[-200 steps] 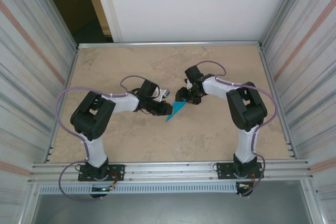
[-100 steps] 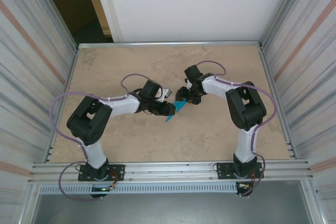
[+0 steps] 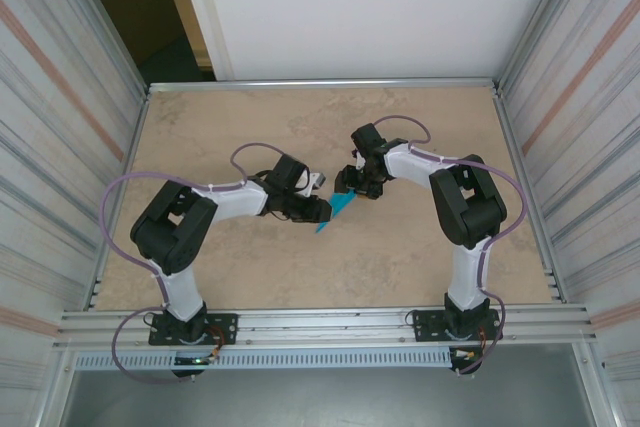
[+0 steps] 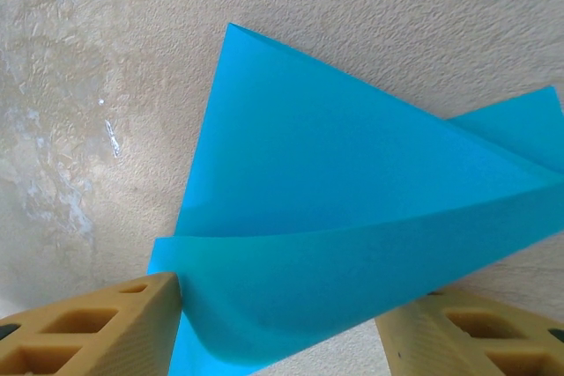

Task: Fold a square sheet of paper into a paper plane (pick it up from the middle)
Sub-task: Fold the wing for the fifth time at the center of the table.

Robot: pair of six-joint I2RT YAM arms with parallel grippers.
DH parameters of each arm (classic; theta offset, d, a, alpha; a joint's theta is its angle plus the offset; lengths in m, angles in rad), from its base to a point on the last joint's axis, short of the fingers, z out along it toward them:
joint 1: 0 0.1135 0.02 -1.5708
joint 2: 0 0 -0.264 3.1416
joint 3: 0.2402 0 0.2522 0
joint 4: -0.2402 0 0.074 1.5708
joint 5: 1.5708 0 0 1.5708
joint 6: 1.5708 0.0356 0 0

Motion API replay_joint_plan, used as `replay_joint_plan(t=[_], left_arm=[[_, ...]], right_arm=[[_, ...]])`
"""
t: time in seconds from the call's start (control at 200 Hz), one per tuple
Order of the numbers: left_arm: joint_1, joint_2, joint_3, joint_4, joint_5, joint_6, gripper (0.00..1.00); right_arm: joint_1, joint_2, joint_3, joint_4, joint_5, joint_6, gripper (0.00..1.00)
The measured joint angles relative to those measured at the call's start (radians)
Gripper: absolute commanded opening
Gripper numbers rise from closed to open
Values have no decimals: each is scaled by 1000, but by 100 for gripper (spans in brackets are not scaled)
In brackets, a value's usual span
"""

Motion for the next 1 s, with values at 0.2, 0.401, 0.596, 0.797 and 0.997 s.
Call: replay_joint_plan(t=[0.2, 0.401, 0.596, 0.797, 0.997], left_arm=[[0, -40, -16, 9, -21, -4, 40], [0, -79, -50, 31, -46, -24, 41], [0, -69, -64, 32, -52, -34, 37], [0, -33, -63, 31, -44, -34, 33], [0, -18, -55, 23, -41, -34, 29]], right_arm=[[0, 1, 0, 0, 2, 0, 61], [0, 1, 0, 0, 2, 1, 61], [0, 1, 0, 0, 3, 4, 61], [0, 1, 0, -1, 3, 6, 60], [0, 2, 0, -3, 7, 7, 59]])
